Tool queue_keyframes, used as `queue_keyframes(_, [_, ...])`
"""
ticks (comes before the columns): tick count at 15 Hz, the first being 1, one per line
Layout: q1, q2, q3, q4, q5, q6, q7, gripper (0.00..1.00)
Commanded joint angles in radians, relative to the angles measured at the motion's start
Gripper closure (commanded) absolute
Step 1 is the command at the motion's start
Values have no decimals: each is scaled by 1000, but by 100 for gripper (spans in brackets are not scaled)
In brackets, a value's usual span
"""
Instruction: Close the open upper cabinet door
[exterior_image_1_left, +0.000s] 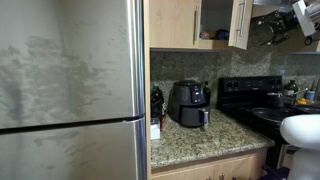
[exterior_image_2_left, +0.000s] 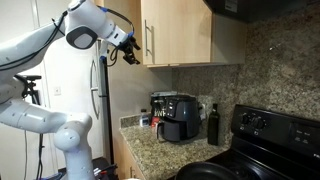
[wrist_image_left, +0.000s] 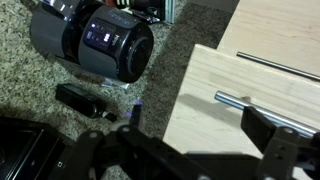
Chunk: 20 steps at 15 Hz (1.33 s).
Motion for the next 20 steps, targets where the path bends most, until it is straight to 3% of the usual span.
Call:
queue_keyframes(1, [50, 100, 76, 38, 88, 140, 78, 0])
queue_keyframes(4, [82, 220, 186, 115, 178, 324, 173, 0])
queue_keyframes(6, [92, 289, 235, 181, 180, 405, 232, 0])
queue_keyframes(10, [74, 430, 334, 310, 106, 581, 387, 0])
queue_keyframes(12, [67, 468, 357, 342, 20, 609, 471, 0])
queue_keyframes(14, [73, 481, 356, 343, -91, 589, 542, 0])
queue_keyframes(17, [66, 426, 329, 298, -318, 432, 644, 0])
queue_keyframes(20, [99, 362, 269, 275, -462, 226, 647, 0])
